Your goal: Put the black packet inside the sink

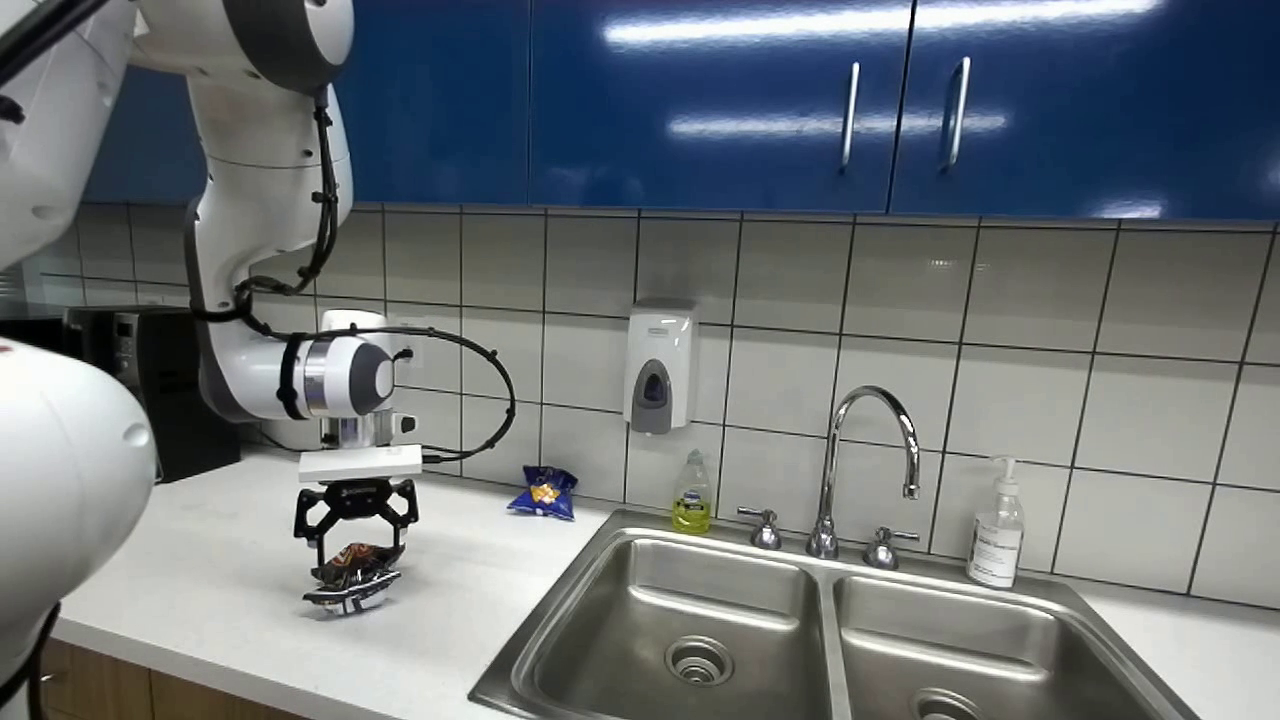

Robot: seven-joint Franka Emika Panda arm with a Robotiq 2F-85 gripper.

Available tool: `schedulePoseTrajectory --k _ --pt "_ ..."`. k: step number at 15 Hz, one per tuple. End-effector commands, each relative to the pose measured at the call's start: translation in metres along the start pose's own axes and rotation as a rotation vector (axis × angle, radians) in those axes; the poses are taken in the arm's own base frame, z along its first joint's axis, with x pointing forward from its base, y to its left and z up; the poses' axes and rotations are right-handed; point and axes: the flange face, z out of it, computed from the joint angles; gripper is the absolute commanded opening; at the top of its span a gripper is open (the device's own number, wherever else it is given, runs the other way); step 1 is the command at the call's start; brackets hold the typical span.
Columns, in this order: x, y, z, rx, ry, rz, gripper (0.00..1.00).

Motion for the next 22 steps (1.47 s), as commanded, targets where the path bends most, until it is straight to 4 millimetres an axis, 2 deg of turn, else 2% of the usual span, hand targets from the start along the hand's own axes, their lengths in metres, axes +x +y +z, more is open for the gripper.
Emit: schedulePoseTrajectory --k 1,5,6,7,16,22 --pt "0.01 0.0 0.001 -0.022 0.012 0.002 1.0" --pt "0.014 0.0 0.003 -0.022 0.011 0.006 1.0" --pt "0.014 0.0 0.004 -0.019 0.009 0.01 0.84" --pt "0.015 0.0 0.005 -0.019 0.008 0.009 0.74" --pt "0.016 0.001 0.009 -0.017 0.004 0.024 0.02" --pt "0.014 0.002 0.01 -0.017 0.001 0.041 0.0"
